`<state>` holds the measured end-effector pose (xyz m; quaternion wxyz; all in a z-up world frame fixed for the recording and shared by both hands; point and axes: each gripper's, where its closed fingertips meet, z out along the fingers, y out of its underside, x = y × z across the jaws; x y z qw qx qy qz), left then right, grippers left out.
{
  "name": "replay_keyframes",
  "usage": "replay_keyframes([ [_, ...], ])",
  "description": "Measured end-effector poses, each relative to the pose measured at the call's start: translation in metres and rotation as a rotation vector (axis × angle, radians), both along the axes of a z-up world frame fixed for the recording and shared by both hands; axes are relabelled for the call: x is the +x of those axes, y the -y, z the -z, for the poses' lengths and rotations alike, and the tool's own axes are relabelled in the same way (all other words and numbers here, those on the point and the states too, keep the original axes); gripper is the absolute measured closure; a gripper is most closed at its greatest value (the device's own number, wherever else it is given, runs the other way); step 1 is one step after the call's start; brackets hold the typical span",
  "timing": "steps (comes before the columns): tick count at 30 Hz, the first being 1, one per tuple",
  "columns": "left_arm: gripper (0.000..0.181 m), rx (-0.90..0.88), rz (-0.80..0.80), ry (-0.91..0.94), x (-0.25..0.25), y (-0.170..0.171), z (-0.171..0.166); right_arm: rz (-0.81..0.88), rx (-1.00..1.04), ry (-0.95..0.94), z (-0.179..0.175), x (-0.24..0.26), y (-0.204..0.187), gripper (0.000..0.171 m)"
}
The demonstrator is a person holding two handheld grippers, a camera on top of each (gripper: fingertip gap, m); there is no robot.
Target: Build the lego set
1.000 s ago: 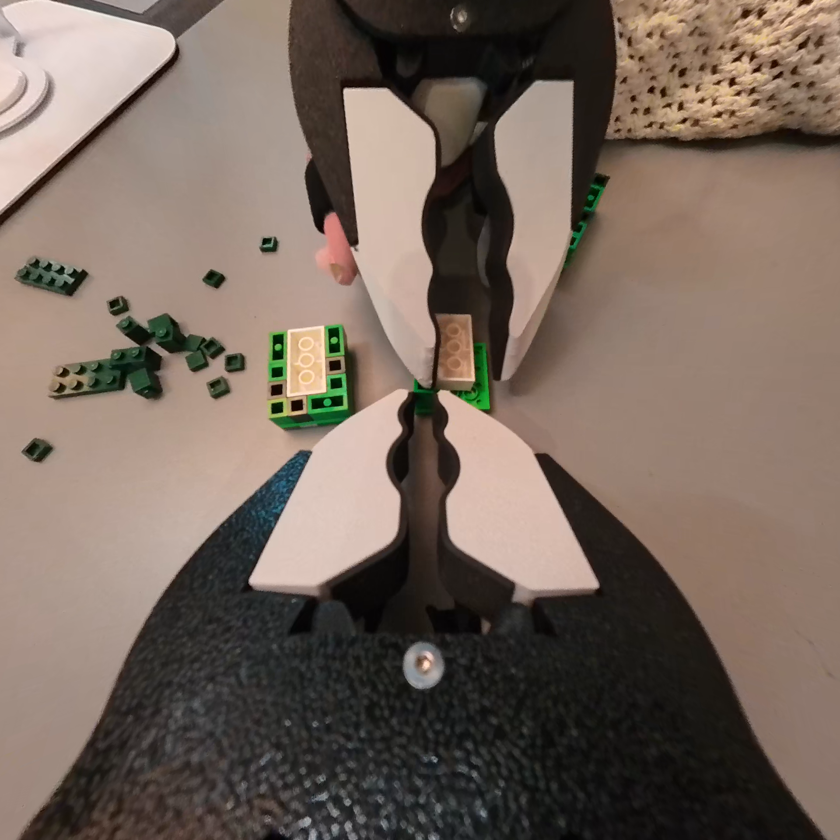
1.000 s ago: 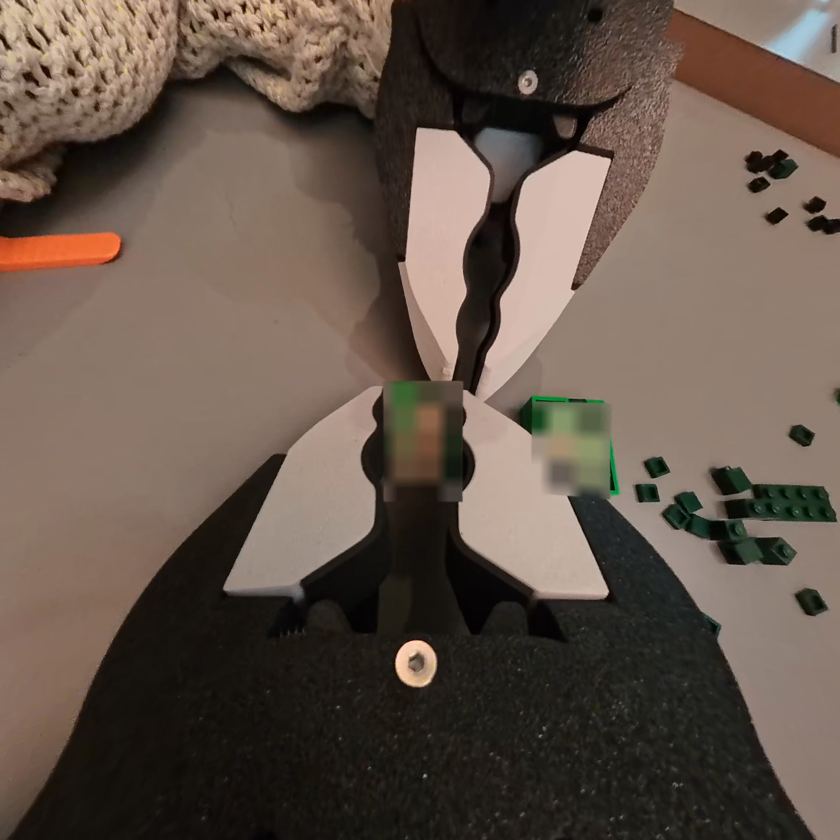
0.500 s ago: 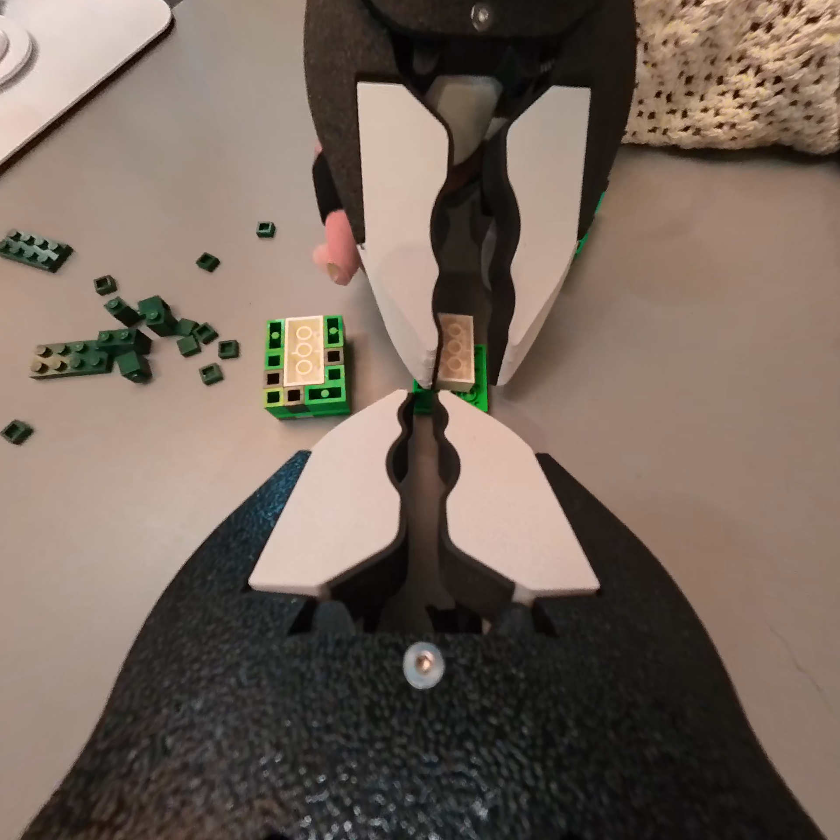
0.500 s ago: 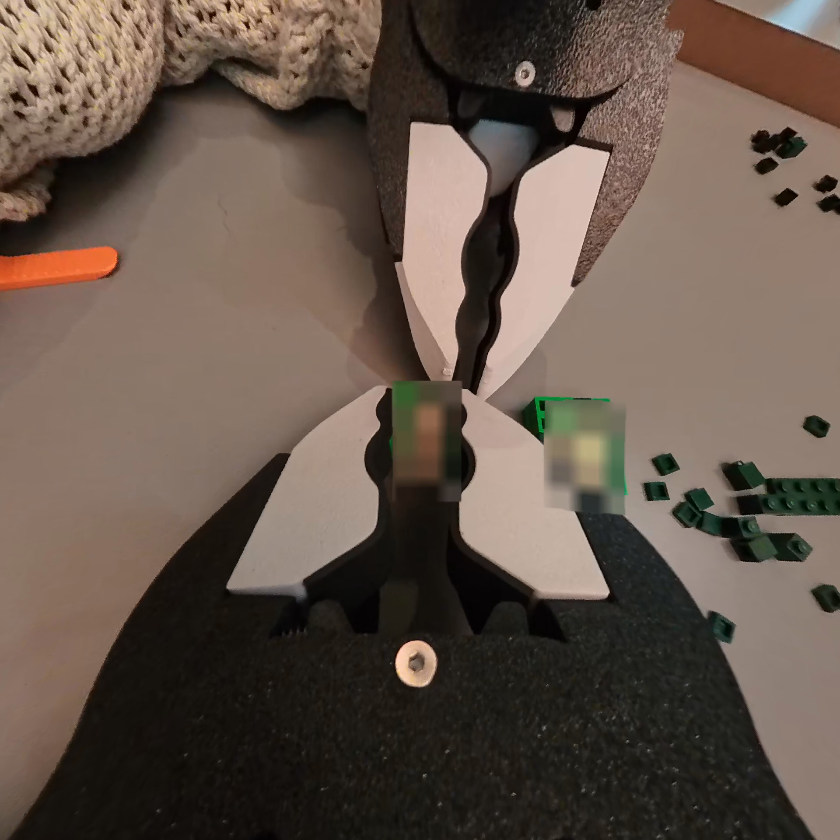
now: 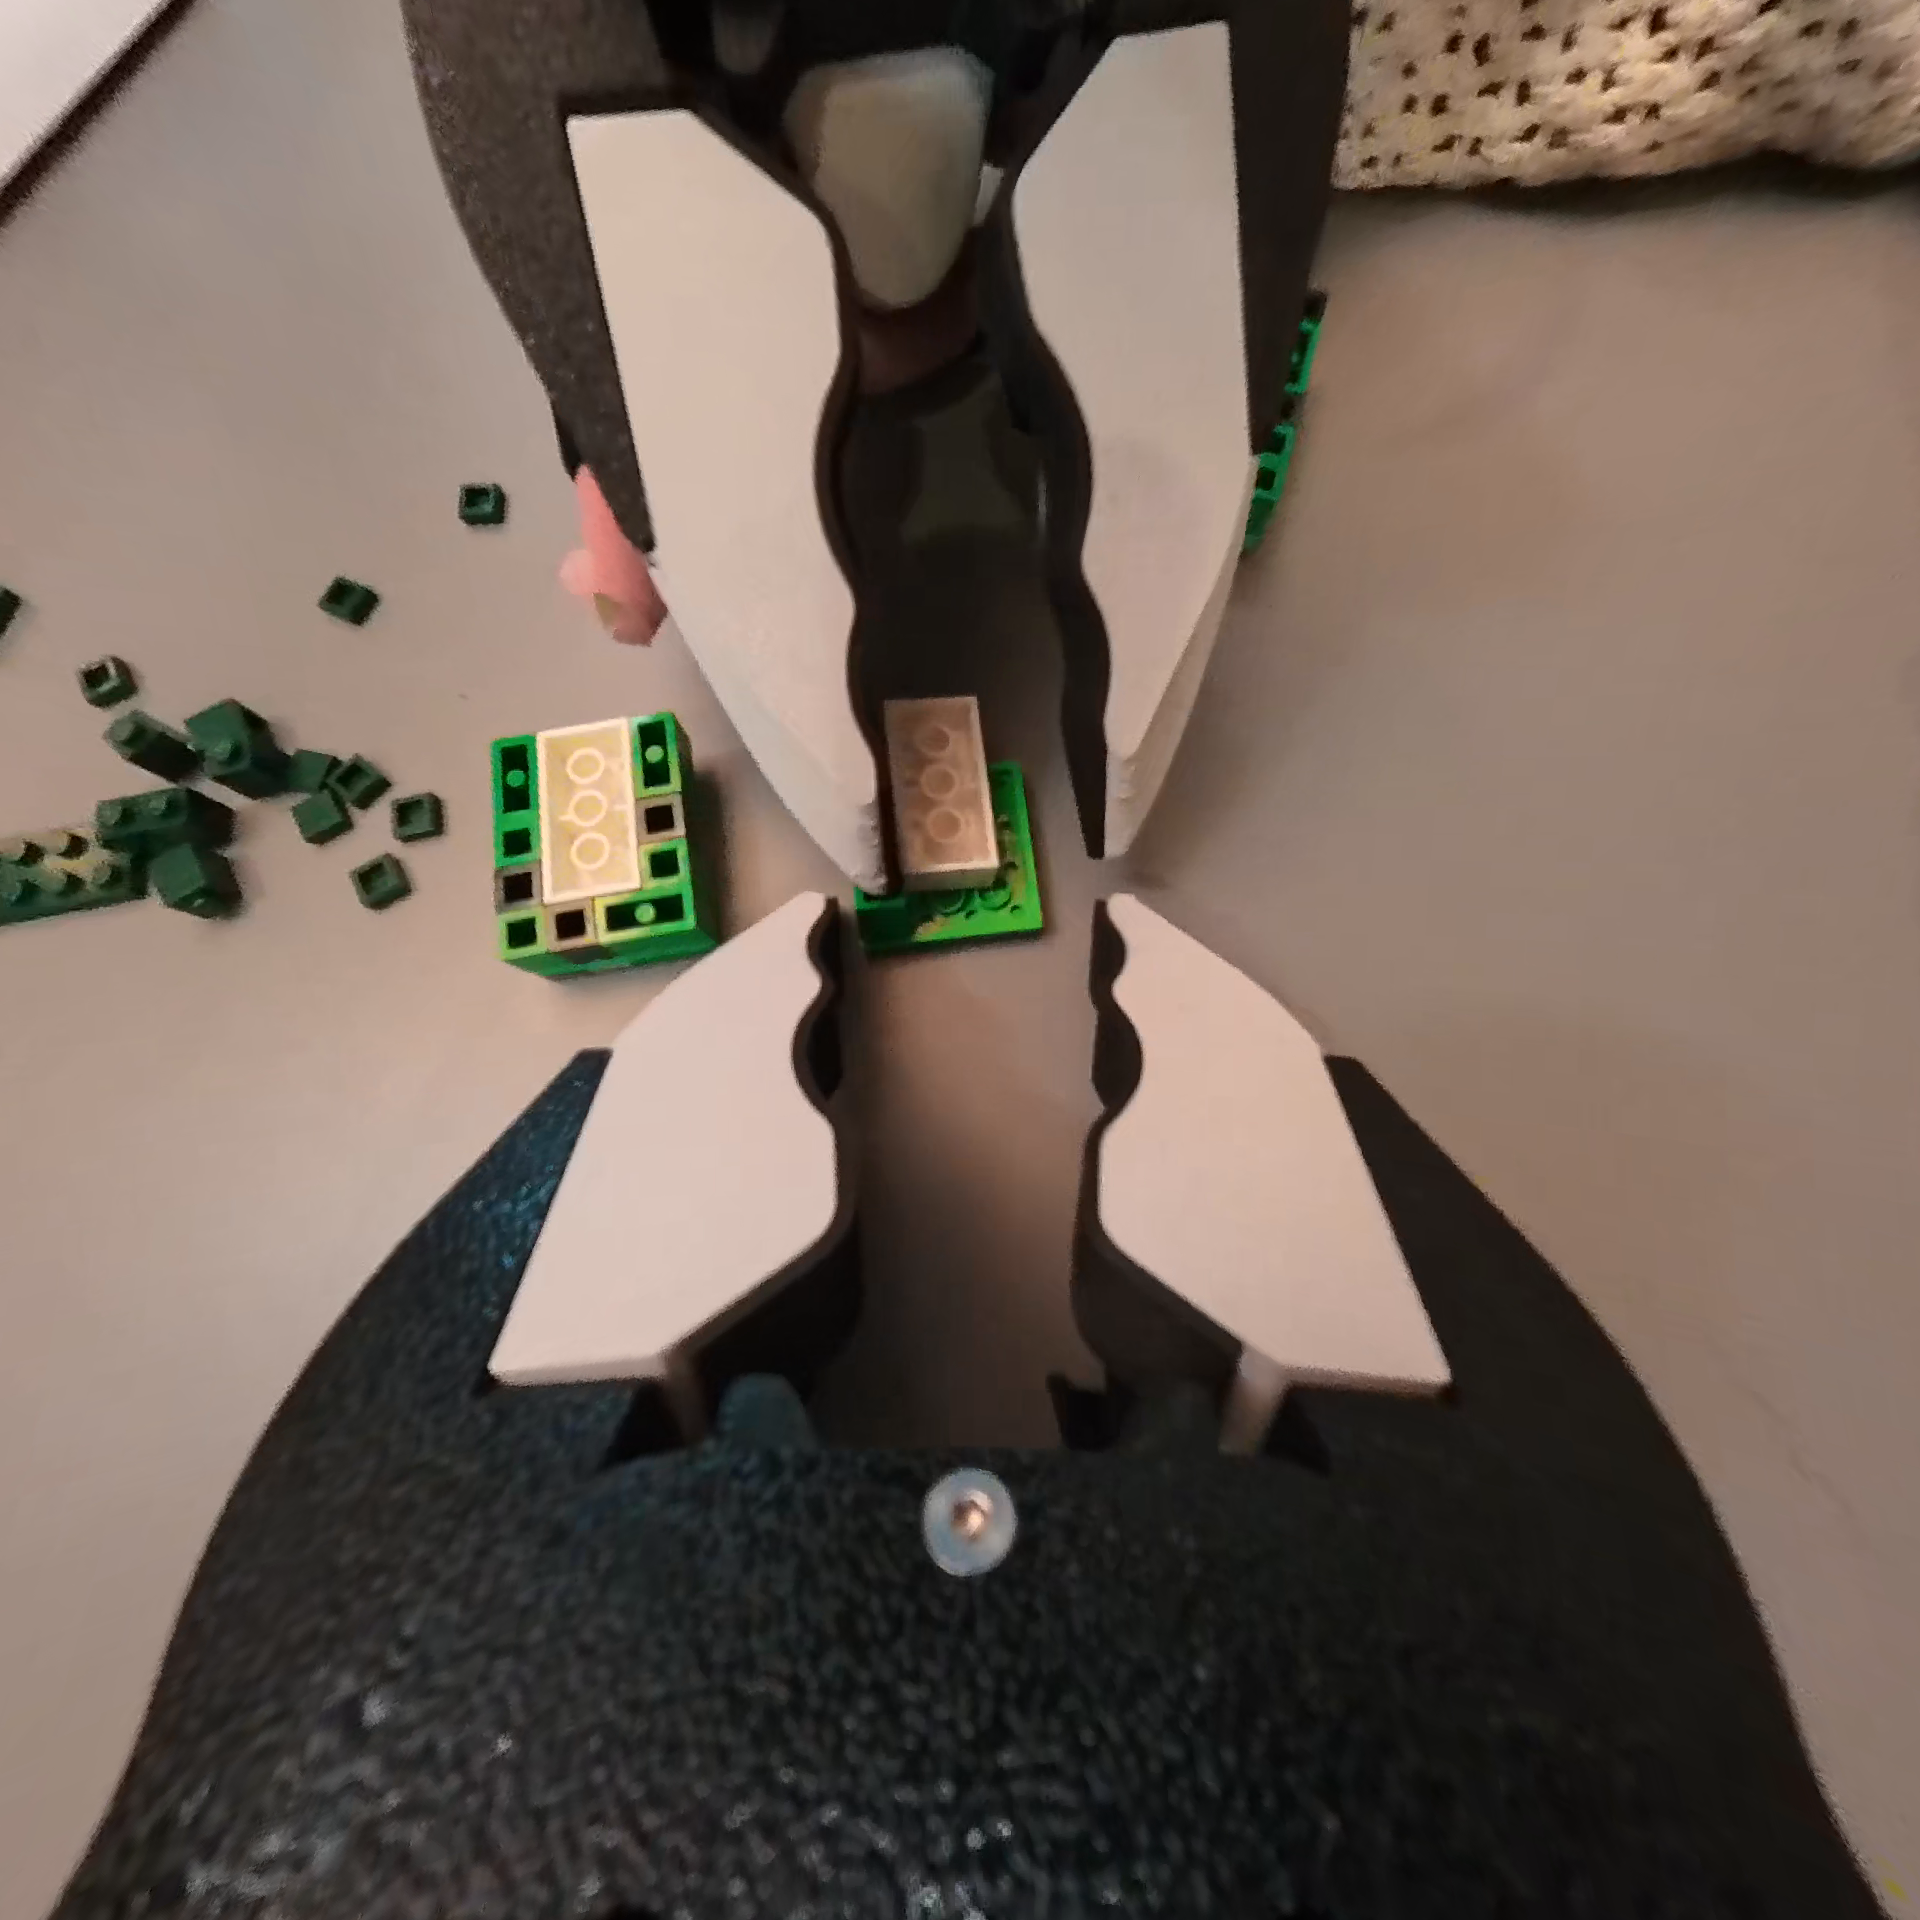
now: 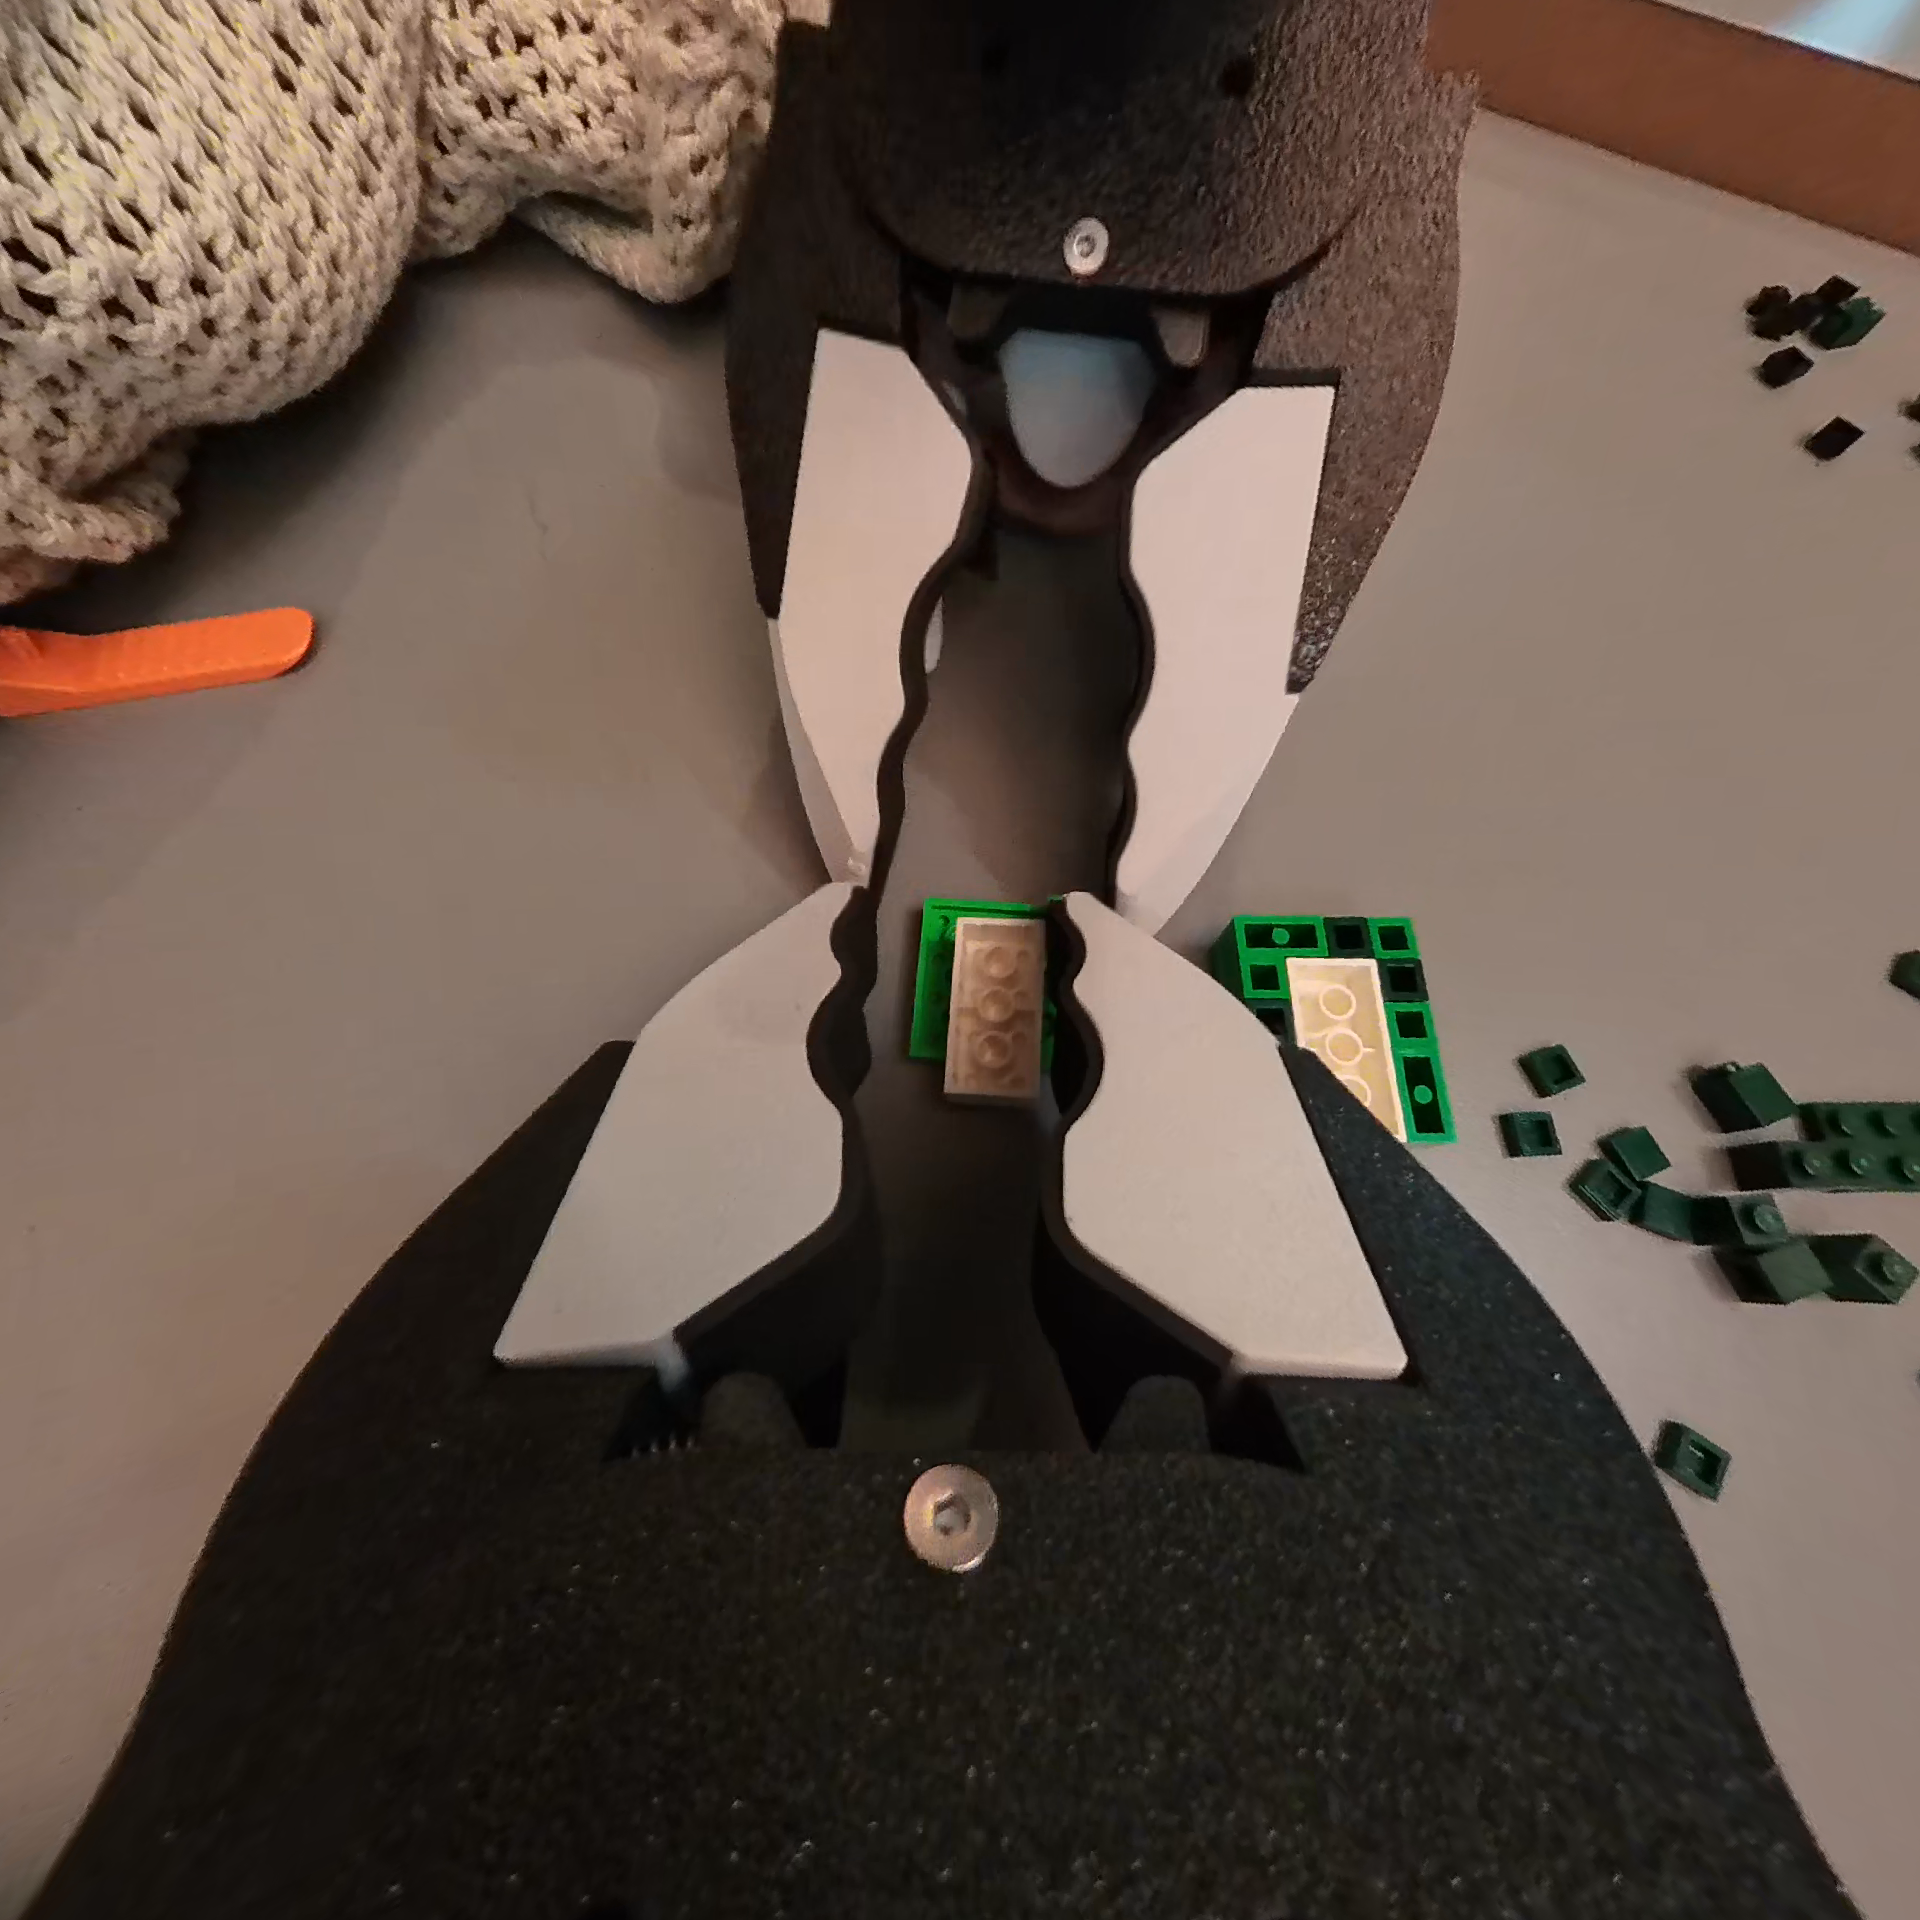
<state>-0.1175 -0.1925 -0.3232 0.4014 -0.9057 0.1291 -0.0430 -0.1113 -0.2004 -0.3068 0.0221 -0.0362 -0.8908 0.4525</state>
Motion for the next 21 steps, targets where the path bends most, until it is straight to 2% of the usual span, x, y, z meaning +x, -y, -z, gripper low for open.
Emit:
replay_keyframes([
  [7, 0.134, -0.004, -0.014, 0.002, -0.004, 0.002, 0.000, -0.003, -0.043, 0.015, -0.006, 0.000, -0.002, 0.137],
  [10, 0.133, -0.003, -0.016, -0.015, -0.007, 0.004, -0.001, 0.015, 0.000, 0.005, -0.001, -0.004, -0.011, 0.136],
  [21, 0.132, 0.027, -0.004, -0.094, -0.012, 0.008, -0.009, 0.006, 0.050, 0.012, 0.004, -0.003, -0.016, 0.152],
])
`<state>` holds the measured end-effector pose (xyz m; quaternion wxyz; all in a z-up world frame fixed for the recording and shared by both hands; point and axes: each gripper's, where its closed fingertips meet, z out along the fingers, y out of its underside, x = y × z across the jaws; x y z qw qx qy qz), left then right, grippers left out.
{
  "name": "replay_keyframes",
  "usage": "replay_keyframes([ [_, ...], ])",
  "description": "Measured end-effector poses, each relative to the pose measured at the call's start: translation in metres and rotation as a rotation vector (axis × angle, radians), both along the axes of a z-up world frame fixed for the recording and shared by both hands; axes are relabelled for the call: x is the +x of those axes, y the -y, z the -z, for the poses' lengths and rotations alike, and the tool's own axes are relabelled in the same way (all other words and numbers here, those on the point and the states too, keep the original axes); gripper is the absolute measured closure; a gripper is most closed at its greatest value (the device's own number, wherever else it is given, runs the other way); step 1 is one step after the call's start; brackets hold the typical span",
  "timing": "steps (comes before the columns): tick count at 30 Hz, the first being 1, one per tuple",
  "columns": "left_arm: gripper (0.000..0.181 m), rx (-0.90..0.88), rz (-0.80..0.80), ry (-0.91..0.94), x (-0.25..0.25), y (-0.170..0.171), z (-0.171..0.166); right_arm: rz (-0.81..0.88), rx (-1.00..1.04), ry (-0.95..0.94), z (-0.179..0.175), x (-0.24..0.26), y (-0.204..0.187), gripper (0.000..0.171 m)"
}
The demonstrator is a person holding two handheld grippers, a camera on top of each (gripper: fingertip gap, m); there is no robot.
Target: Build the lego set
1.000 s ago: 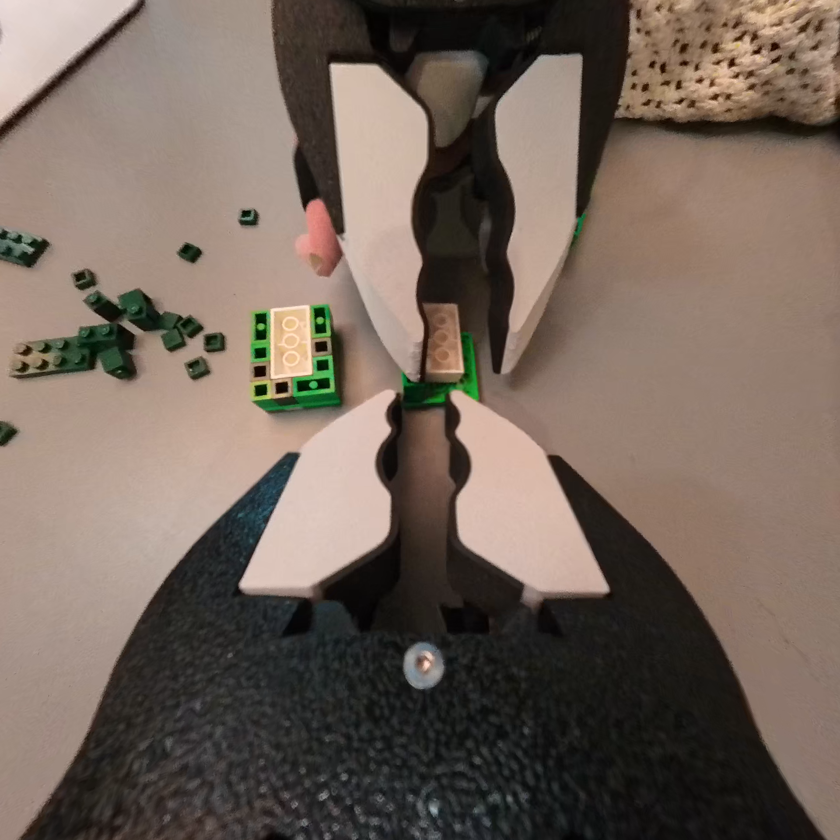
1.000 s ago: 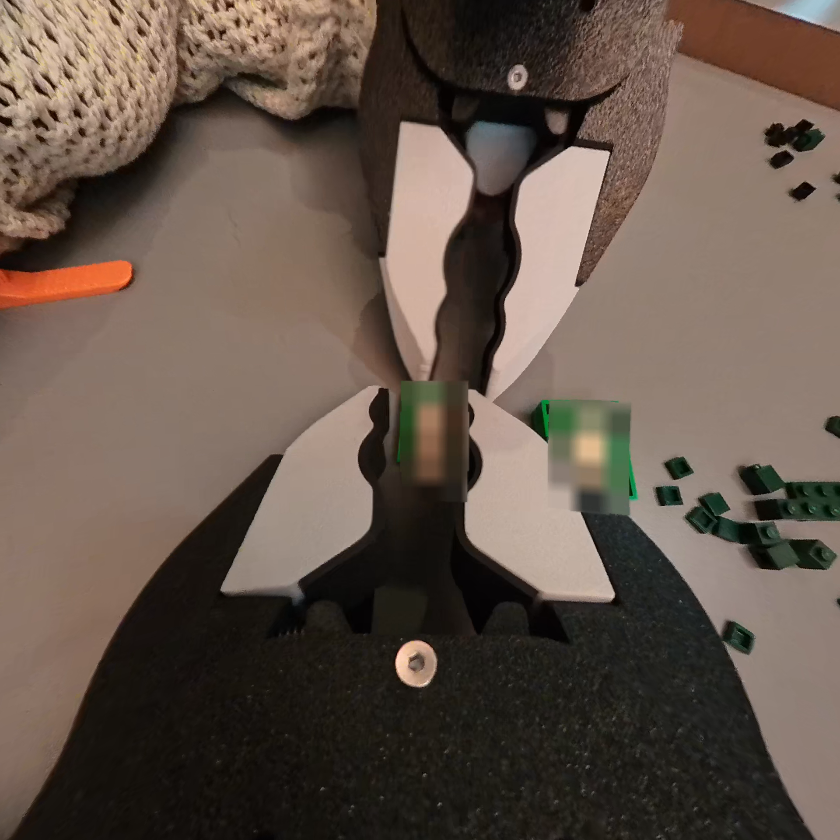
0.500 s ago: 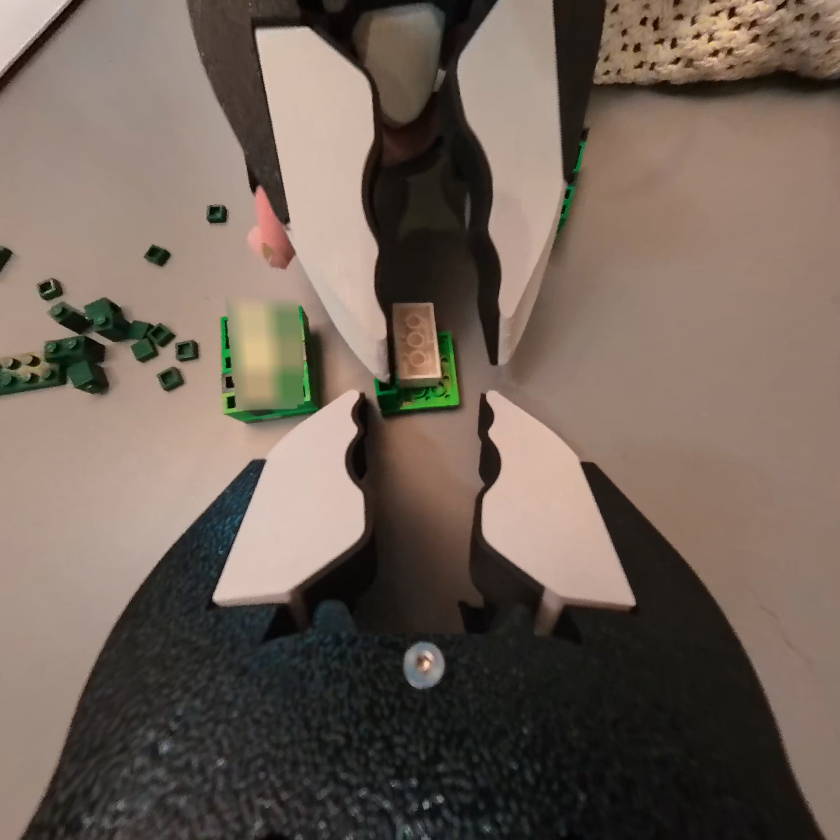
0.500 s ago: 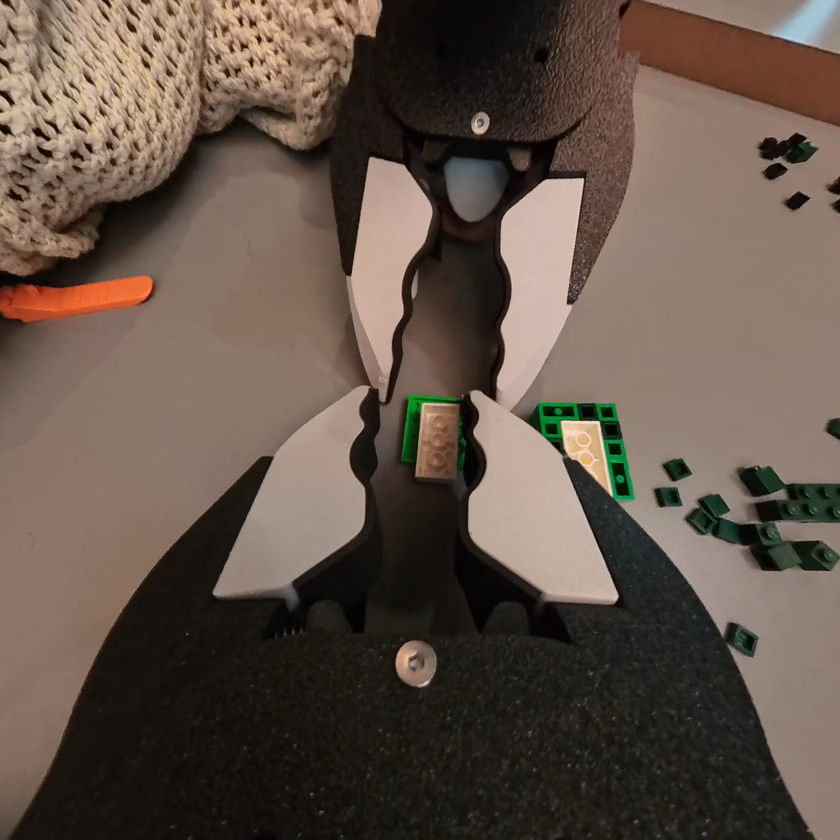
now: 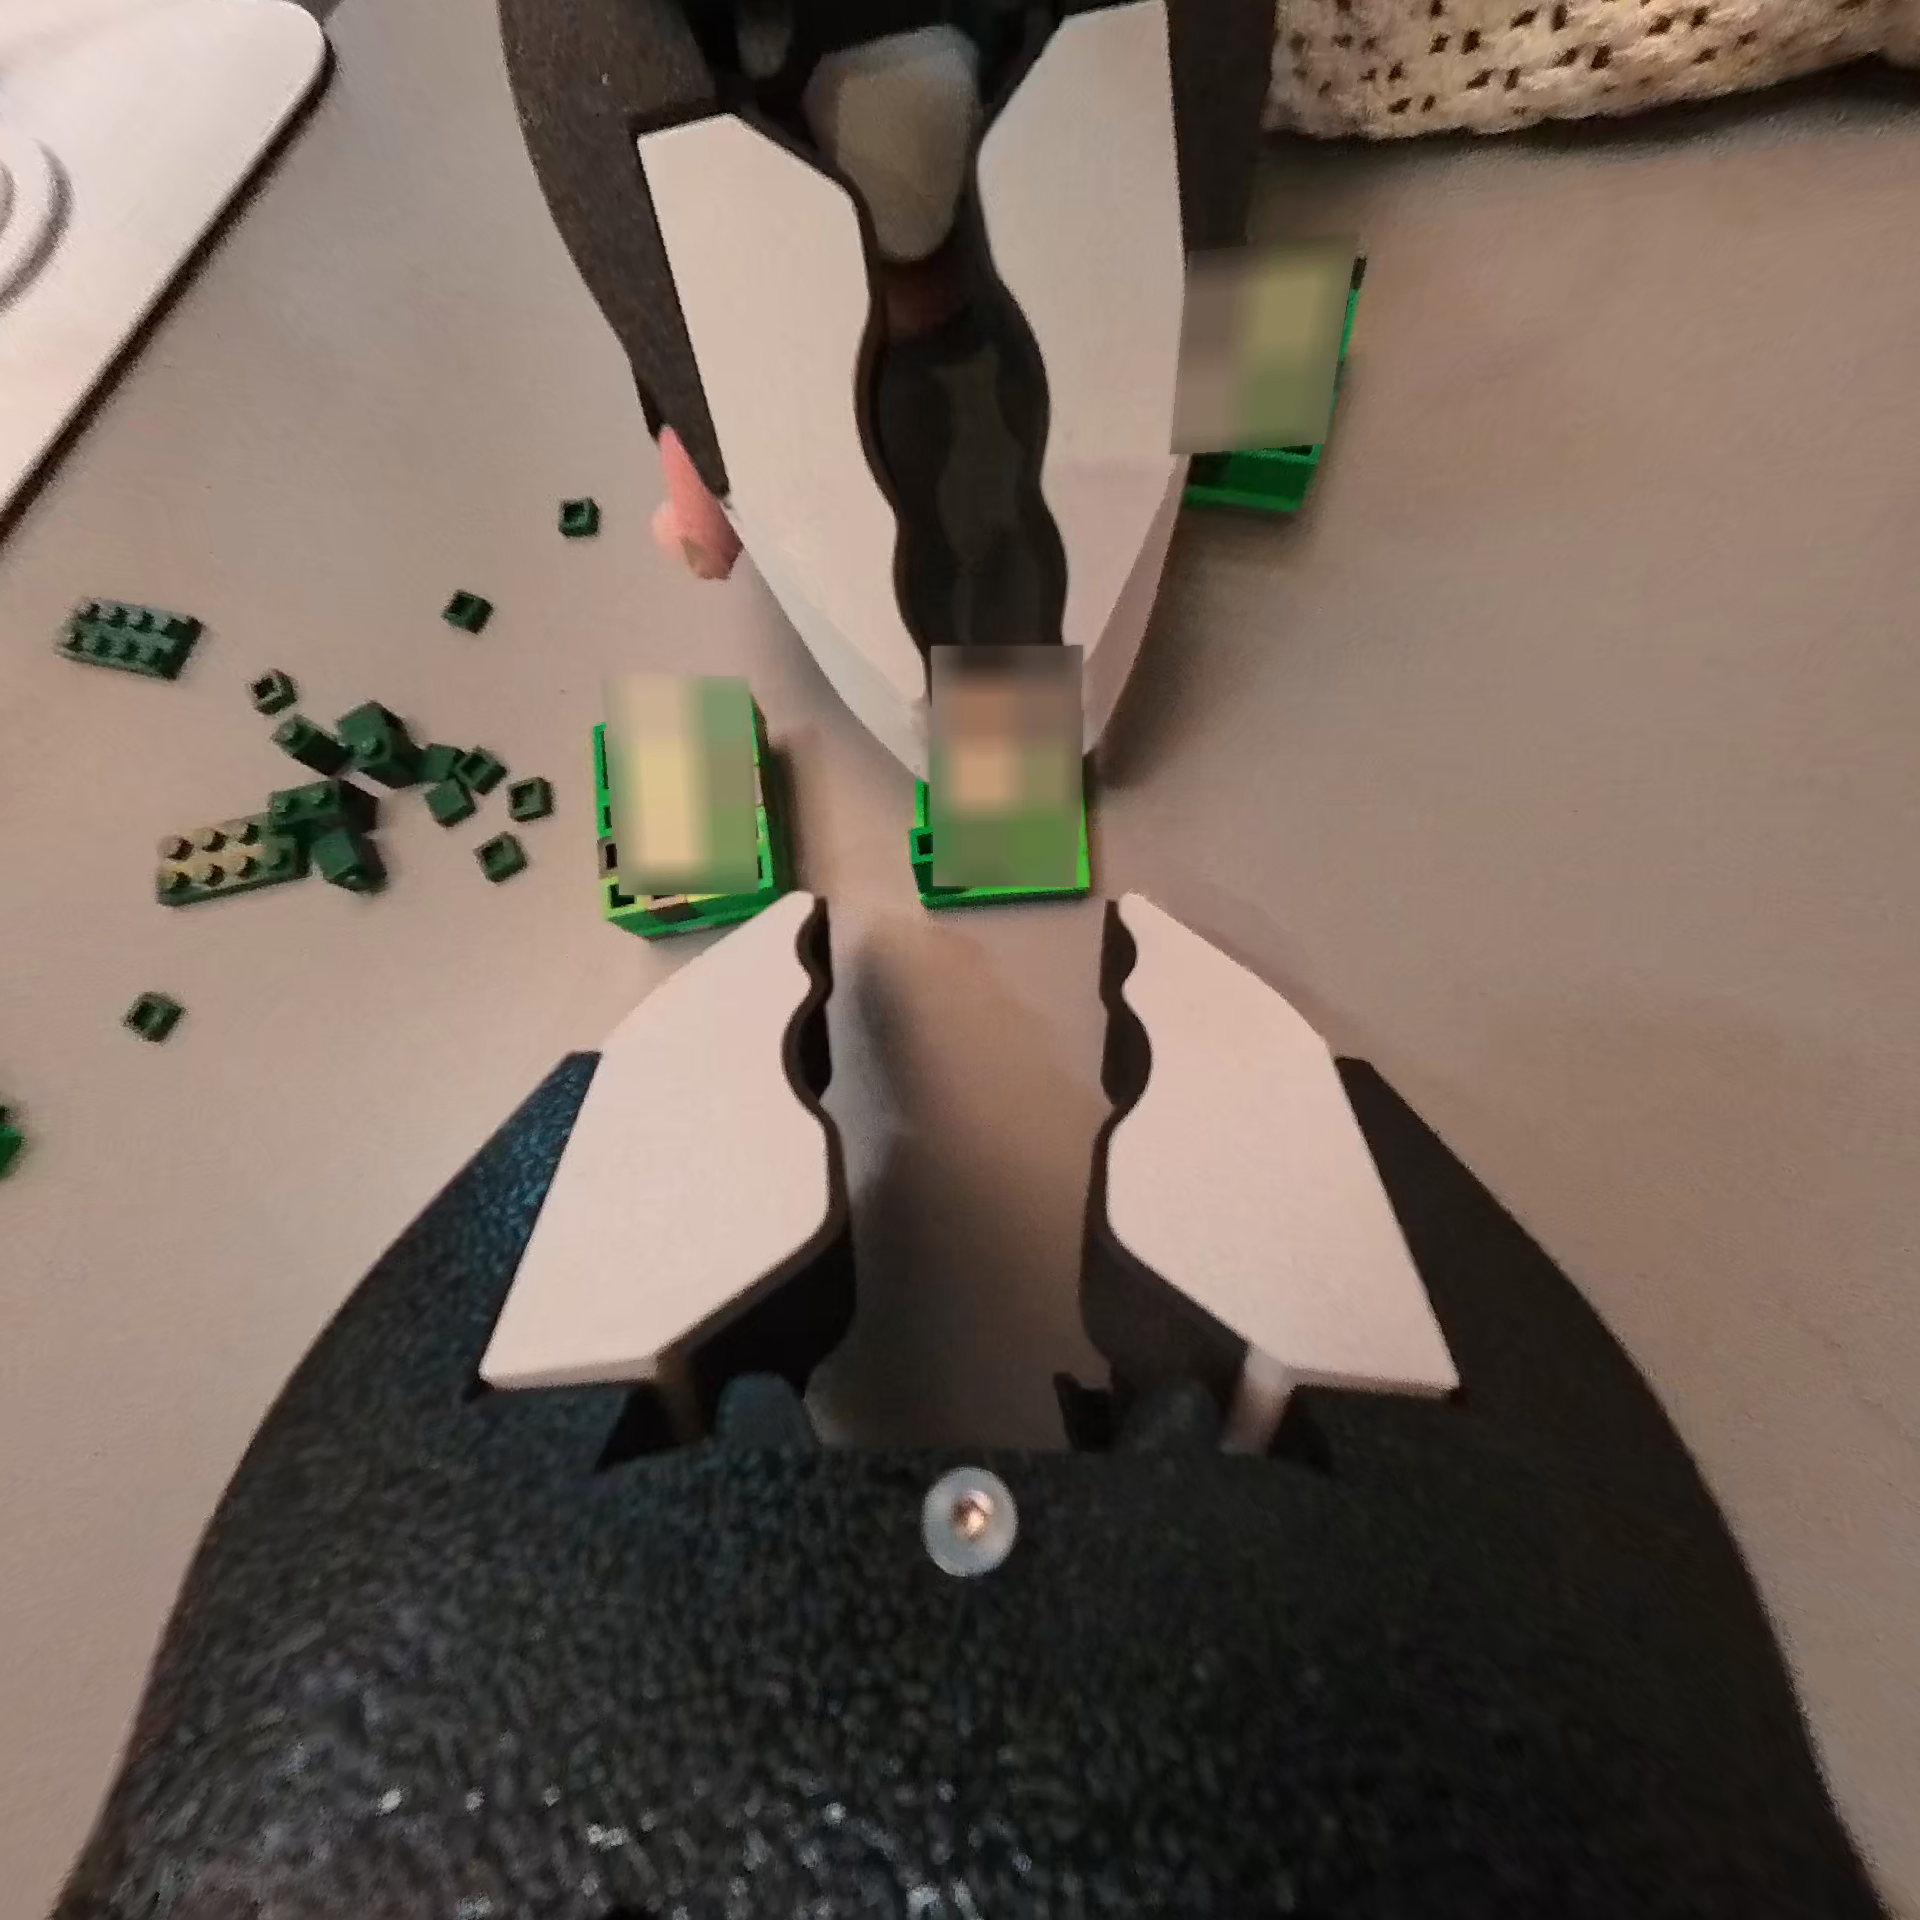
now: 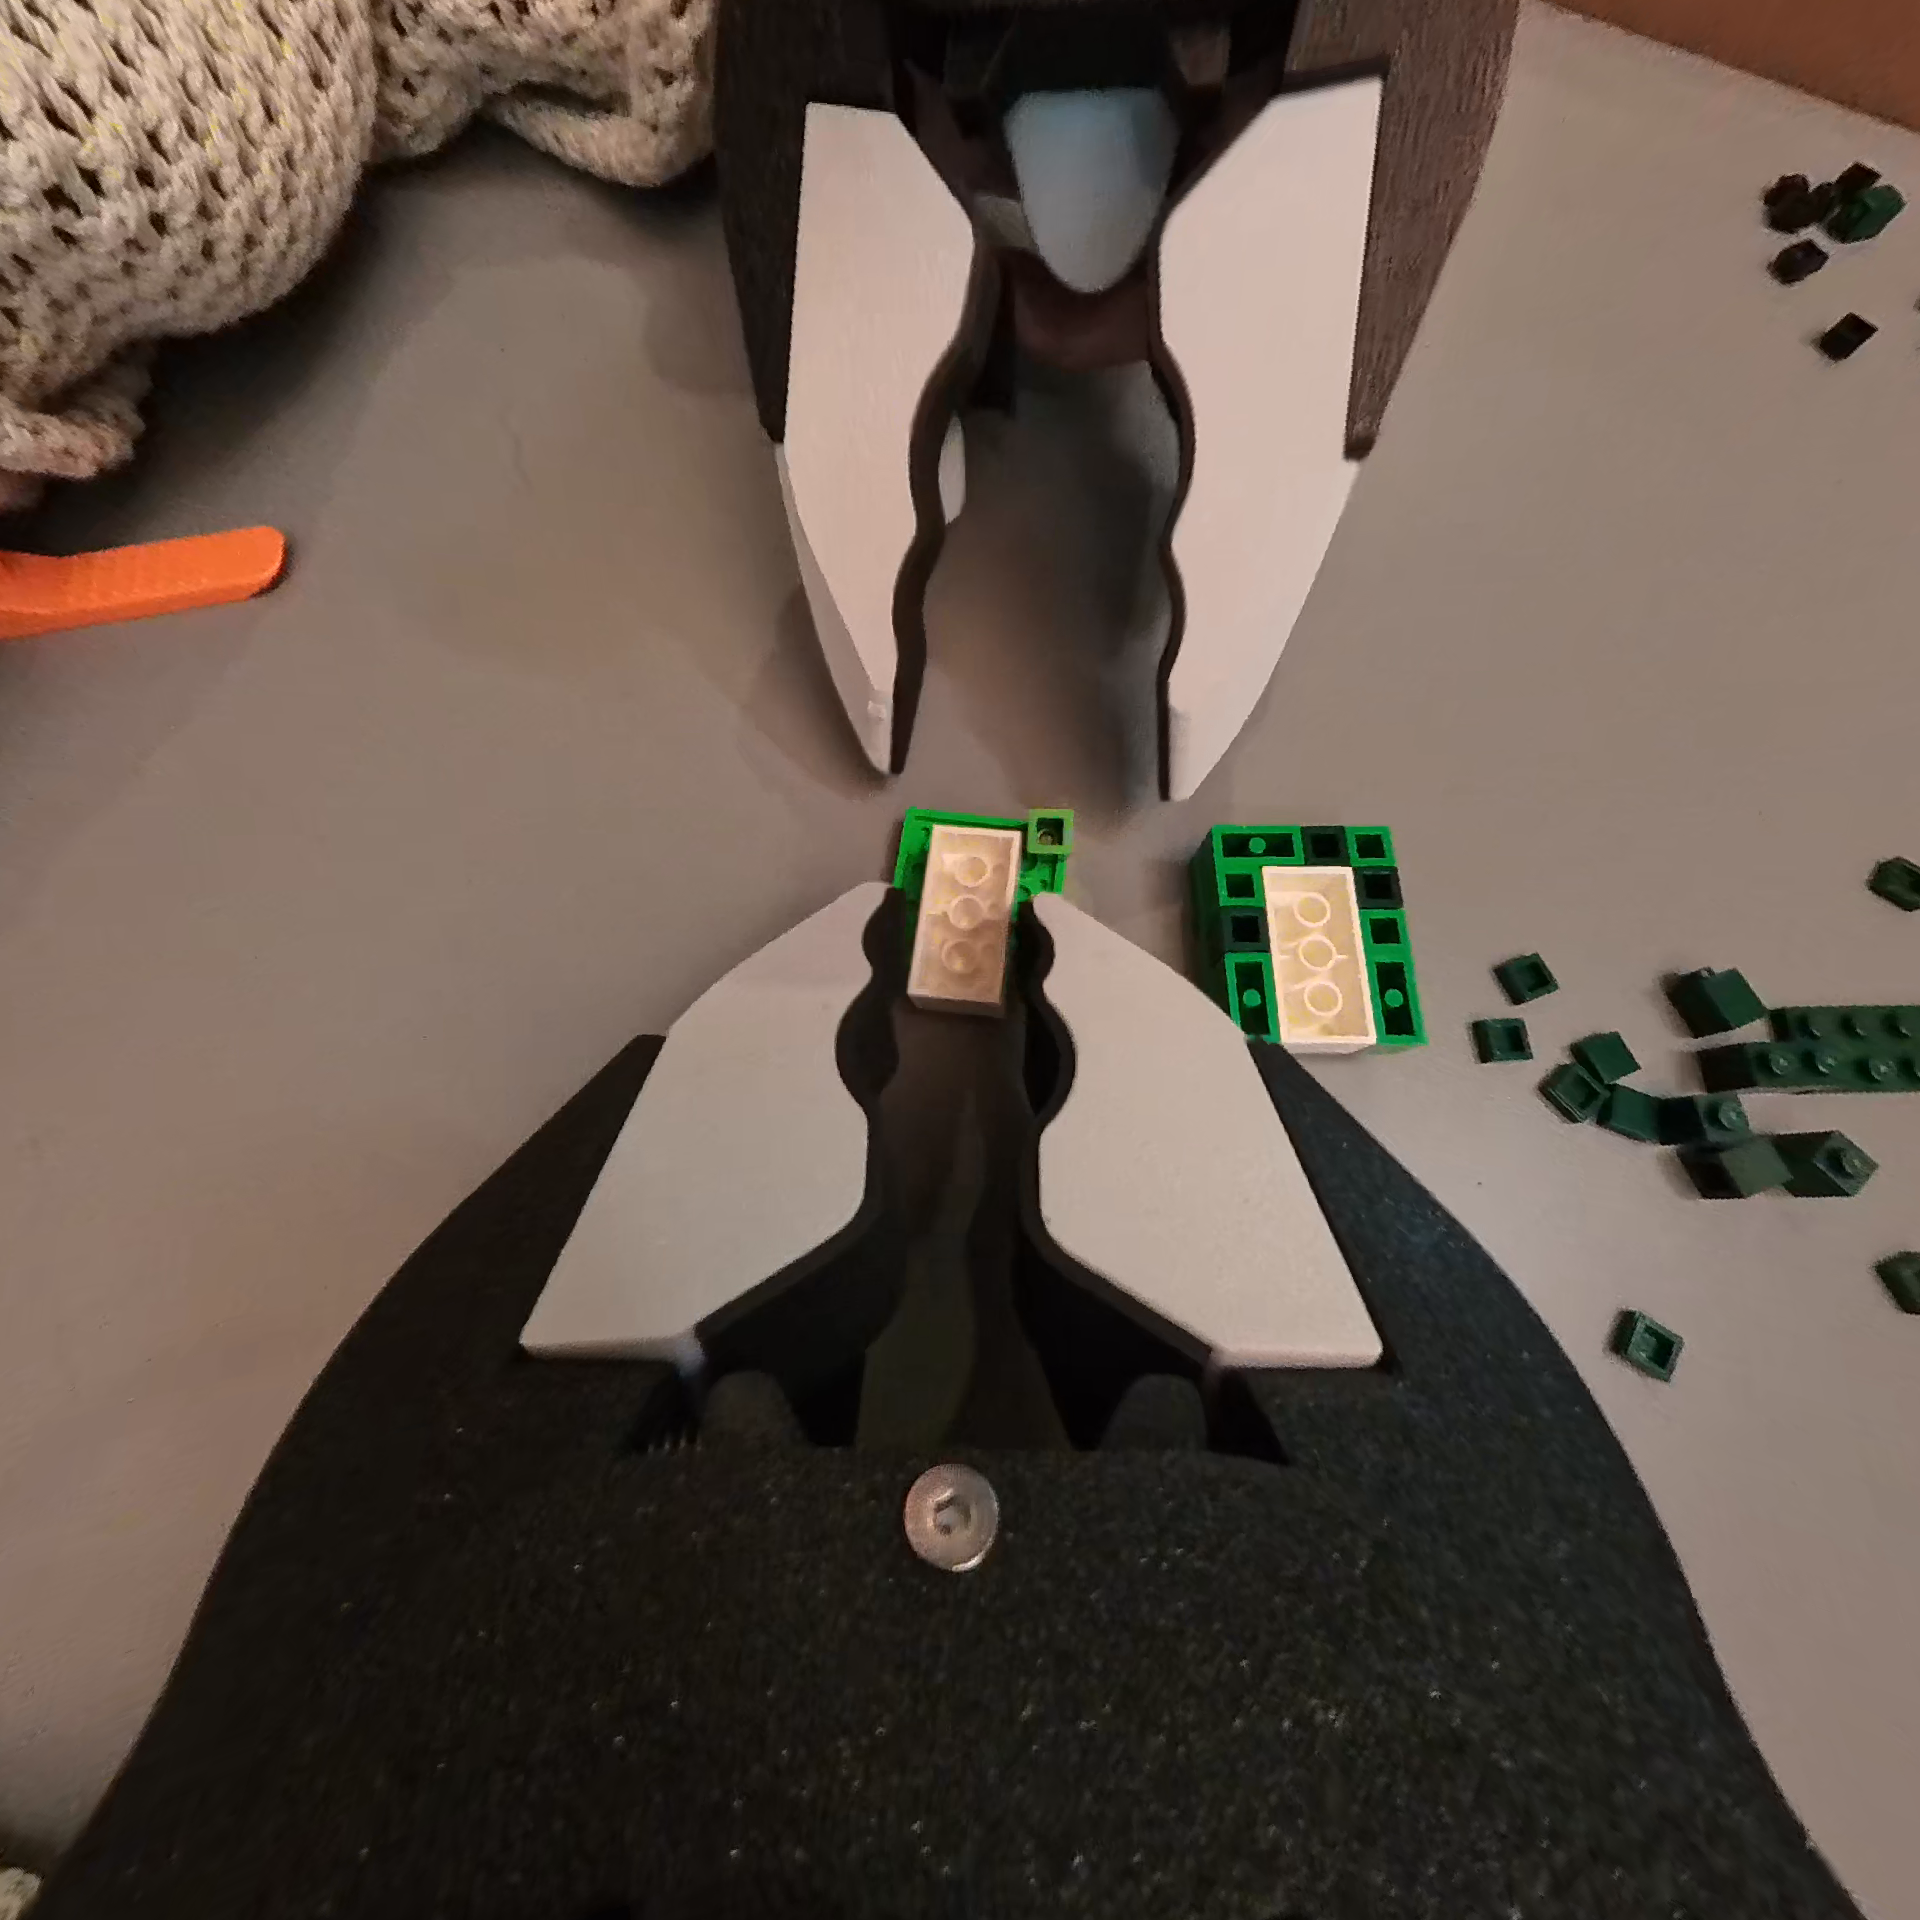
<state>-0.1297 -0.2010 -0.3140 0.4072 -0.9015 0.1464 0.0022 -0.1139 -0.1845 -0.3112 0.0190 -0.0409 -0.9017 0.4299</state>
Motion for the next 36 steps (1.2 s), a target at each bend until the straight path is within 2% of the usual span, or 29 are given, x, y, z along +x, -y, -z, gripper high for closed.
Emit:
replay_keyframes([
  [5, 0.132, 0.052, 0.029, -0.081, -0.001, -0.001, -0.007, 0.001, 0.017, 0.000, 0.002, 0.000, 0.000, 0.154],
  [10, 0.130, 0.123, 0.112, -0.253, 0.001, 0.000, -0.010, 0.009, 0.015, 0.012, 0.001, -0.001, 0.000, 0.154],
  [17, 0.128, 0.256, 0.164, -0.602, -0.012, 0.000, -0.016, 0.011, 0.003, 0.003, -0.002, -0.002, -0.001, 0.154],
  [22, 0.127, 0.417, 0.168, -0.838, -0.012, -0.005, -0.037, 0.014, -0.050, 0.010, -0.016, -0.002, -0.001, 0.154],
  [26, 0.127, 0.467, 0.186, -0.996, -0.009, -0.006, -0.043, 0.008, -0.087, 0.023, -0.028, 0.000, -0.001, 0.154],
  [30, 0.129, 0.508, 0.222, -1.091, -0.001, -0.008, -0.045, -0.005, -0.115, 0.038, -0.036, 0.004, 0.001, 0.154],
  [36, 0.137, 0.538, 0.250, -1.128, 0.007, -0.009, -0.046, -0.034, -0.120, 0.035, -0.041, 0.010, 0.004, 0.155],
])
